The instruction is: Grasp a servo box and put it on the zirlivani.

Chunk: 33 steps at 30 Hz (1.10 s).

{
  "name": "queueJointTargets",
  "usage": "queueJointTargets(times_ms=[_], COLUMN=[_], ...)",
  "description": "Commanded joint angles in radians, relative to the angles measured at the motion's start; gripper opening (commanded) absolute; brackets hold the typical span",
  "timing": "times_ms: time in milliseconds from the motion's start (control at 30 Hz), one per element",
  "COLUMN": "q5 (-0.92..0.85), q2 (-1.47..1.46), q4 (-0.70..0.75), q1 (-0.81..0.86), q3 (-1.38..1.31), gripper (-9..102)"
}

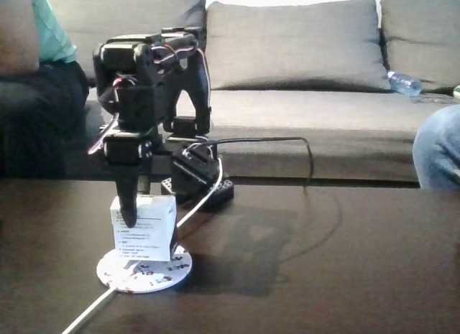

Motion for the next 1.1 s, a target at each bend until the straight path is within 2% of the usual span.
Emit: queueJointTargets(times_ms=[0,133,333,1067], q5=[-0.005,-0.005,-0.003,-0.003], q2=[0.052,0.052,0.052,0.060], q4=[0.002,0.003,0.012,0.014], q1=[0.005,0.005,0.006,0.006], q3=[0.000,0.000,0.000,0.000], gripper=[18,18,30,30])
